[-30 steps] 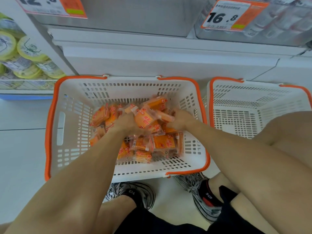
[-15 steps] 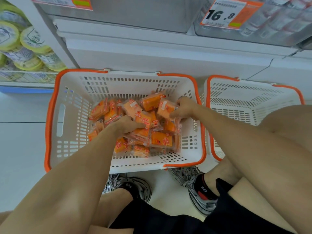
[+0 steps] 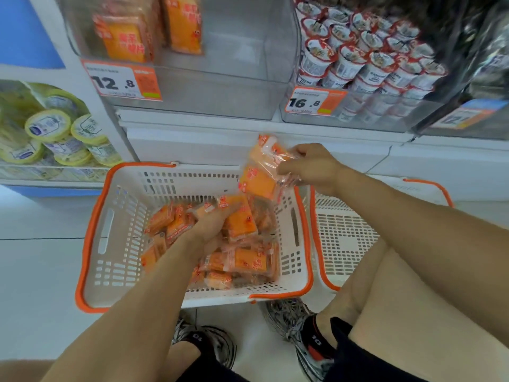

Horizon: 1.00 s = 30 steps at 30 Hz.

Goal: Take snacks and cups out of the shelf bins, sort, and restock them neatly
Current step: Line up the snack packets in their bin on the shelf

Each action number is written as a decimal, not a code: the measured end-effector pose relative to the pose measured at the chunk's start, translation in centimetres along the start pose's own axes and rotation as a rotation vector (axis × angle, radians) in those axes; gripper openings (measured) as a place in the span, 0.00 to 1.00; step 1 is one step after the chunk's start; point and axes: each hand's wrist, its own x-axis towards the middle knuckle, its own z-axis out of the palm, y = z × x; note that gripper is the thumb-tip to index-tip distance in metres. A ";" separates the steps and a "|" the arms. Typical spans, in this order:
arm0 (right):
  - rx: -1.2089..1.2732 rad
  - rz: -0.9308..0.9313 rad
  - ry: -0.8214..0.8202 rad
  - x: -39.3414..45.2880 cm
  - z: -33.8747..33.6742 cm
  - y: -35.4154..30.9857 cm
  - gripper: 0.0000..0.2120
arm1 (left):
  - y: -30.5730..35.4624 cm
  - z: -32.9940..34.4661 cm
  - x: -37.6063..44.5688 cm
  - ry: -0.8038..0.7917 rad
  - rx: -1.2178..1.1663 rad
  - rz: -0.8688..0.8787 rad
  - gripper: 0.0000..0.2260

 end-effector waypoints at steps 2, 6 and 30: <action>0.280 0.043 -0.030 -1.1 0.6 0.2 0.07 | 1.1 0.8 -1.1 -0.042 -0.145 0.090 0.19; 0.435 0.089 -0.125 -2.9 2.3 1.4 0.14 | 3.7 2.6 -3.6 -0.023 -0.300 0.227 0.19; 0.196 -0.254 -0.266 -3.0 -1.2 -9.2 0.24 | 14.0 3.9 -9.7 0.470 -0.038 0.661 0.22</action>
